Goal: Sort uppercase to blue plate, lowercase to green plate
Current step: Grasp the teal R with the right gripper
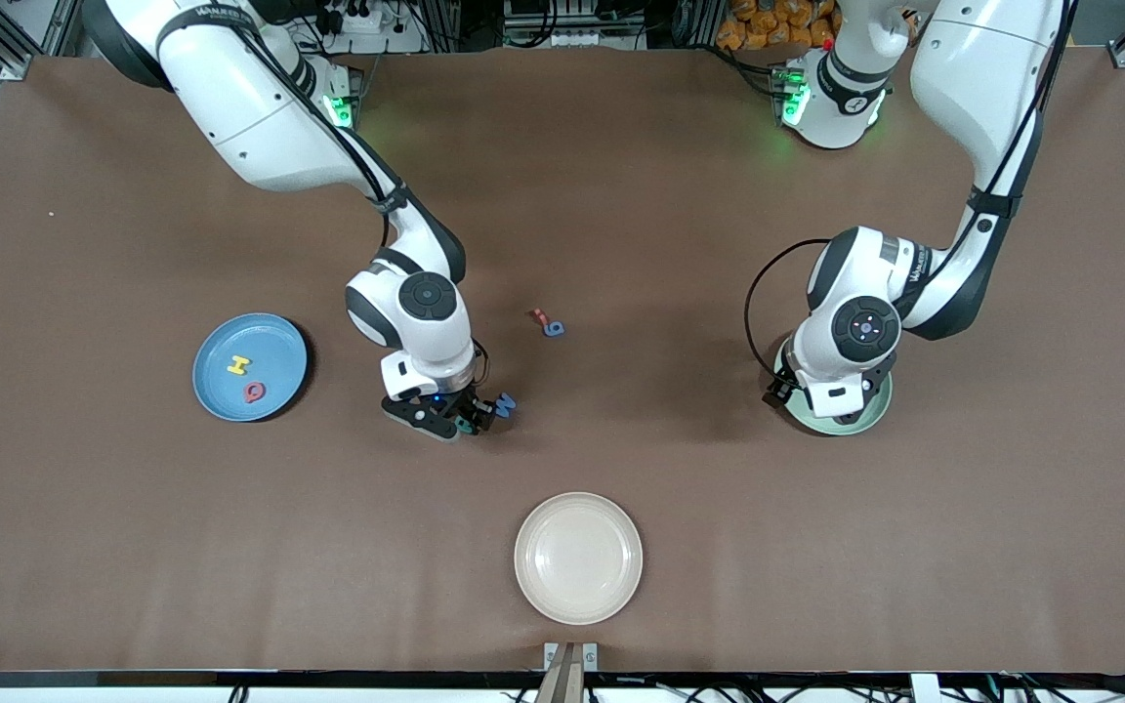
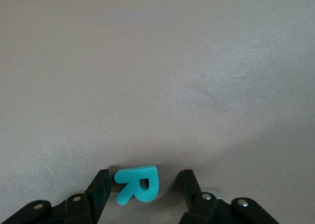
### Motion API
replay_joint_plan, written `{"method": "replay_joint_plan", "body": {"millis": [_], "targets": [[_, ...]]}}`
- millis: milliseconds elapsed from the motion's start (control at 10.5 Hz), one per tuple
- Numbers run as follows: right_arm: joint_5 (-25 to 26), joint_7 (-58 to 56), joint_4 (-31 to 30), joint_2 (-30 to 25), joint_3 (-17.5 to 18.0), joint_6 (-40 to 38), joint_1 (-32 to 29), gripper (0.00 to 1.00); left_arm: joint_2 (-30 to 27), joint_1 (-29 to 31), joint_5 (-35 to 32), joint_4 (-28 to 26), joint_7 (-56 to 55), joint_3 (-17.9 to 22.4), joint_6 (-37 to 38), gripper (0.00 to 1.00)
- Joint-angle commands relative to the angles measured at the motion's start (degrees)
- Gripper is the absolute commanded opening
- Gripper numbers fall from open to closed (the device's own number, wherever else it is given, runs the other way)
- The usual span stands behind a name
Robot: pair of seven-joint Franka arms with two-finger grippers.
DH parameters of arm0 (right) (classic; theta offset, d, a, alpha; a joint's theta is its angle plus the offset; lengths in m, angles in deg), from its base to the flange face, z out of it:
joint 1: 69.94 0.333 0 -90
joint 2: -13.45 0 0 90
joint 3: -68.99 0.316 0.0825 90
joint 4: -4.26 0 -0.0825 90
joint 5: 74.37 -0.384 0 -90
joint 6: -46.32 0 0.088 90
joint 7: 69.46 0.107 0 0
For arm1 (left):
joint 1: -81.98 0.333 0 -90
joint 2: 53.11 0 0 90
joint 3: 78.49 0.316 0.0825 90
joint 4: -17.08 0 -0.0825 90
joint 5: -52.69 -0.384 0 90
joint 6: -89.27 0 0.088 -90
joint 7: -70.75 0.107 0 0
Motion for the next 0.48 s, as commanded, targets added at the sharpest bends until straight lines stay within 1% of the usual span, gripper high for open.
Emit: {"method": "replay_joint_plan", "body": {"millis": [0, 191, 383], "targets": [[1.9, 2.0, 2.4, 1.8, 0.3, -0.8, 0.2, 0.68, -0.8, -0.1, -0.7, -1.0, 0.4, -0.2, -0.9, 1.0], [2.5, 2.0, 2.4, 2.2, 0.3, -0.8, 0.3, 0.58, -0.7, -0.5, -0.7, -1.0, 0.4, -0.2, -0.9, 1.0], [3.4, 2.0, 2.4, 2.2, 0.3, -0.8, 0.3, 0.53, -0.7, -0.9, -0.7, -1.0, 0.4, -0.2, -1.2, 1.0]]}}
